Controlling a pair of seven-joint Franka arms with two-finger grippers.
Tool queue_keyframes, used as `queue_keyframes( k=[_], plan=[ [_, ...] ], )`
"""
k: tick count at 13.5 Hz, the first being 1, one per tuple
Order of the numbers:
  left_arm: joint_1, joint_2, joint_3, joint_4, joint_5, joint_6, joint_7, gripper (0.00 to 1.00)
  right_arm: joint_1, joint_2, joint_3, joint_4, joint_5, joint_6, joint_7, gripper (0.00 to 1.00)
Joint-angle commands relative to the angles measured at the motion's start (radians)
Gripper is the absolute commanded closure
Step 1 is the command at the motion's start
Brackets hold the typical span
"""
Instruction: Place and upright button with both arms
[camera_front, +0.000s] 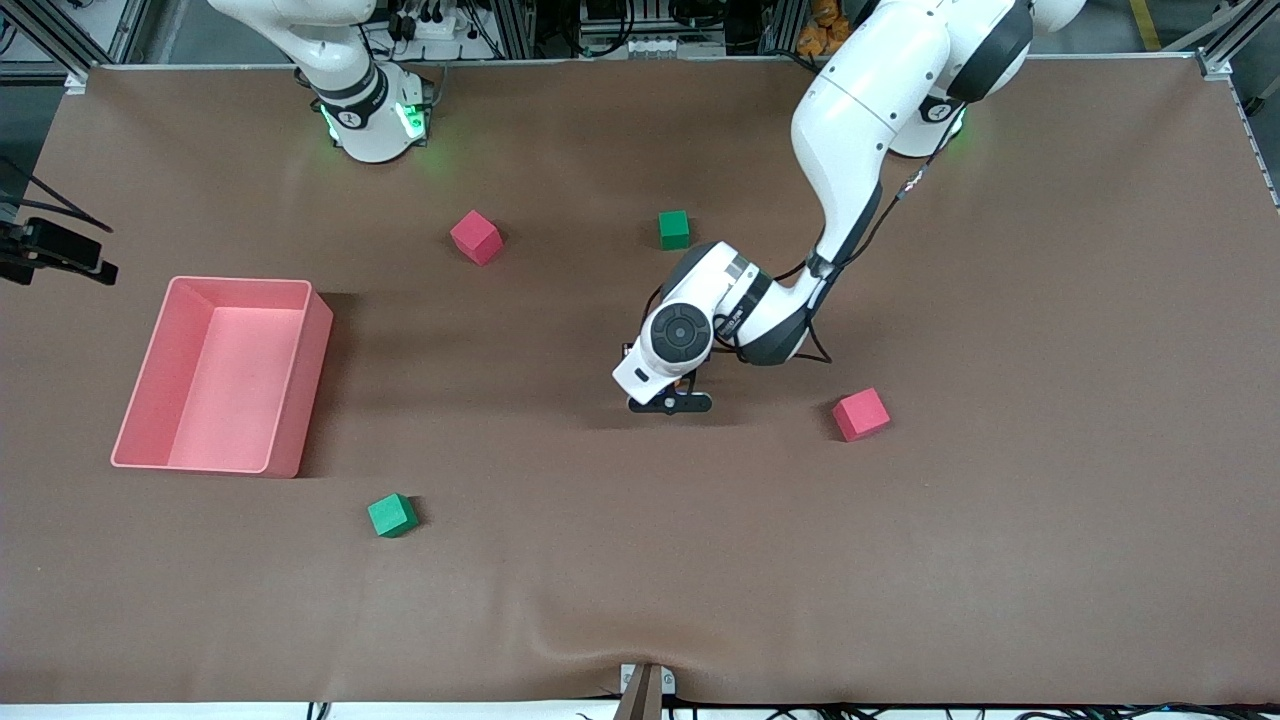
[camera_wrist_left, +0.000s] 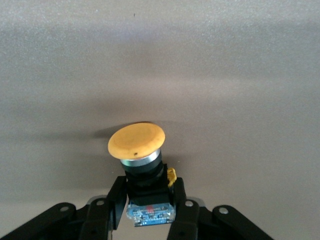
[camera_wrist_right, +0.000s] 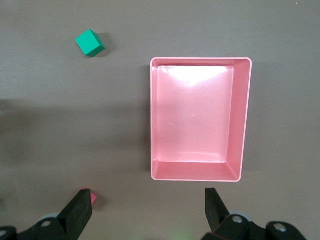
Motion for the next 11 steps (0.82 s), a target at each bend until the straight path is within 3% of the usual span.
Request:
queue_keyframes(
  k=[1, 4, 6, 11],
  plan=[
    [-0.003, -0.019, 0.009, -0.011, -0.004, 0.008, -0.015, 0.83, 0.027, -0.017, 0.010, 0.006, -0.054, -0.016, 0.012, 0.00],
    [-0.003, -0.041, 0.012, -0.009, -0.004, 0.002, -0.035, 0.90, 0.064, -0.023, 0.010, 0.007, -0.057, -0.024, 0.066, 0.00],
    [-0.006, -0.053, 0.020, -0.005, -0.002, 0.002, -0.074, 0.89, 0.064, -0.021, 0.007, 0.012, -0.048, -0.044, 0.074, 0.00],
    [-0.053, -0.094, 0.017, -0.005, 0.203, 0.001, -0.300, 0.89, 0.056, -0.025, 0.003, 0.009, -0.031, 0.040, 0.074, 0.00]
  ],
)
